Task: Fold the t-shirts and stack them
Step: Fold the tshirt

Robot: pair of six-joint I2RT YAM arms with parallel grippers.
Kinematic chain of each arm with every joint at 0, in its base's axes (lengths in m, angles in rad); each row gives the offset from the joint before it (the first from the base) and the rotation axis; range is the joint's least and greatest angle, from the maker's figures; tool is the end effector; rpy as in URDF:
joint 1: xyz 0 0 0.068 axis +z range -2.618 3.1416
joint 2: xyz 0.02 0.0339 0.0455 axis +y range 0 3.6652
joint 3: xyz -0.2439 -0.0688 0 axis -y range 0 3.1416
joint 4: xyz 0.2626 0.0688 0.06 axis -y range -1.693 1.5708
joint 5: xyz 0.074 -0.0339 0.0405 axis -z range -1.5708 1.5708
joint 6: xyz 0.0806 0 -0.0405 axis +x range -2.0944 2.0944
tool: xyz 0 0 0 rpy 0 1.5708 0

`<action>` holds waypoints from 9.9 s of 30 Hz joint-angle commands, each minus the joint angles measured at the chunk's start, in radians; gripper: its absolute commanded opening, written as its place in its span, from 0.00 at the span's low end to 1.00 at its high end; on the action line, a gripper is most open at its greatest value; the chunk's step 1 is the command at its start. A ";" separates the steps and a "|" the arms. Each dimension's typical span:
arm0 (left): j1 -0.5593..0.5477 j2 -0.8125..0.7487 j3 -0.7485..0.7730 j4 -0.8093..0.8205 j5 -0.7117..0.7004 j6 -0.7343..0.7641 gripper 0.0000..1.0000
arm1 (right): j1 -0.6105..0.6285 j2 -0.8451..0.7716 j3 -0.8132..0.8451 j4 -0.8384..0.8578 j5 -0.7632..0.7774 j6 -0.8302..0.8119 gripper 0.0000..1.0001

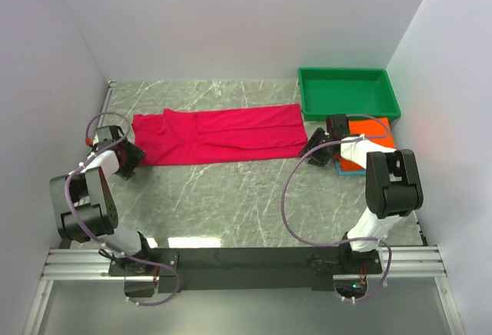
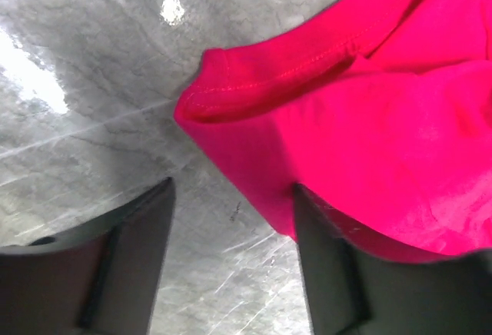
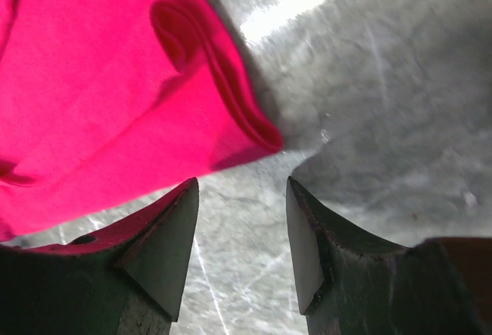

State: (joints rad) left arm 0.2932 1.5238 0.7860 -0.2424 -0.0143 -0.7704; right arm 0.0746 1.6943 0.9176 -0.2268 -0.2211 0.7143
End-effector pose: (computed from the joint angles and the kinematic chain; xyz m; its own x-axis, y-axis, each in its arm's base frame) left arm 0.3149 0.0963 0.0965 -0.3641 -0.8373 -0.4079 -0.7666 0.5181 -0.3793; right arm 0.3591 0.0446 0.0855 -0.7600 0.5841 -0.2848 0.4072 0.7696 0.4918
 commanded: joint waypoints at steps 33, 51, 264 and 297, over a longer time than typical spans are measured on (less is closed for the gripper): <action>0.026 -0.068 0.019 0.018 0.060 -0.018 0.60 | -0.012 -0.005 0.021 0.041 0.077 0.076 0.38; 0.026 0.058 0.061 0.008 0.020 -0.010 0.49 | -0.018 0.042 0.061 -0.014 0.152 0.108 0.42; -0.427 0.539 0.776 -0.265 -0.263 0.172 0.44 | 0.314 -0.203 0.010 -0.014 0.094 -0.250 0.46; -0.427 0.210 0.521 -0.178 -0.211 0.264 0.01 | 0.314 -0.278 -0.037 -0.008 0.071 -0.231 0.46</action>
State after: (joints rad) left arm -0.1307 1.7832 1.3529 -0.4339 -0.2665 -0.5323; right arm 0.3916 1.4605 0.8894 -0.2489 -0.1452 0.4793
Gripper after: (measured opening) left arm 0.024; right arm 0.458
